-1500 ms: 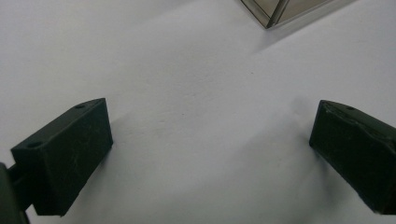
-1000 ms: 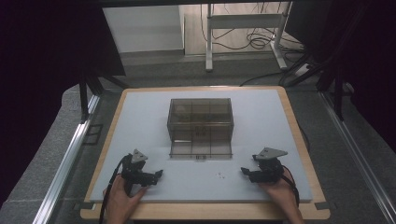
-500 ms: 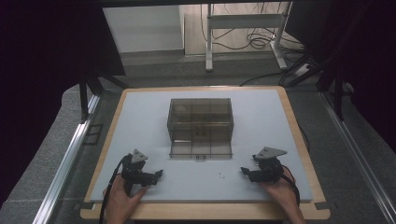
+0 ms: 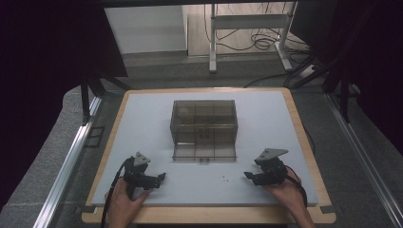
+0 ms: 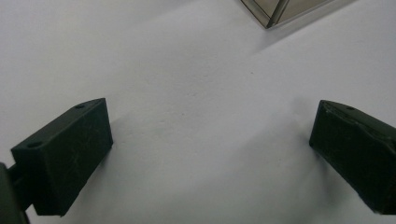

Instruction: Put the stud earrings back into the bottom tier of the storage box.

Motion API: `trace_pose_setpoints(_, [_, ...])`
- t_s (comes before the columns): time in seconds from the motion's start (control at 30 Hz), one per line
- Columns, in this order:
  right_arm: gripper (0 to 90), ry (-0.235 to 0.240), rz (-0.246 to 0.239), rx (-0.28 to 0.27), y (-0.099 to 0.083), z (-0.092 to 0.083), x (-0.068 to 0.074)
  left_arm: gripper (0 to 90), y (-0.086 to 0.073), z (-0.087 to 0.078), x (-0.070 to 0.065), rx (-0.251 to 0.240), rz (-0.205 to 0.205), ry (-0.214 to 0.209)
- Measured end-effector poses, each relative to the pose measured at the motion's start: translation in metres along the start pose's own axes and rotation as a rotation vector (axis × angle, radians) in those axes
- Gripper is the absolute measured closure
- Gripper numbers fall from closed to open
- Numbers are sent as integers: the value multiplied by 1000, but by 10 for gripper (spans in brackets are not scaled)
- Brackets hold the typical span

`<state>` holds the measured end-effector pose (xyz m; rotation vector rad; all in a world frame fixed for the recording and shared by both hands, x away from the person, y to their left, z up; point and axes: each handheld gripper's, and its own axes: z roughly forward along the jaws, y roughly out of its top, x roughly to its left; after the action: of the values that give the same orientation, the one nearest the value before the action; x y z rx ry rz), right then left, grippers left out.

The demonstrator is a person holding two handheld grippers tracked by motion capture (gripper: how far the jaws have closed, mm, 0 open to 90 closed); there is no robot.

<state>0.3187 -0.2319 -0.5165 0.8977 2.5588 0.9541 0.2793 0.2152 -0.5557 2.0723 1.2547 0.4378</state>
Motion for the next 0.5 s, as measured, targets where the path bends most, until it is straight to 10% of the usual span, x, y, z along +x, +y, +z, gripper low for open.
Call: trace_pose_setpoints(0.5, [536, 111, -58, 98, 21, 4, 10, 0, 0, 0, 0, 0, 0, 1])
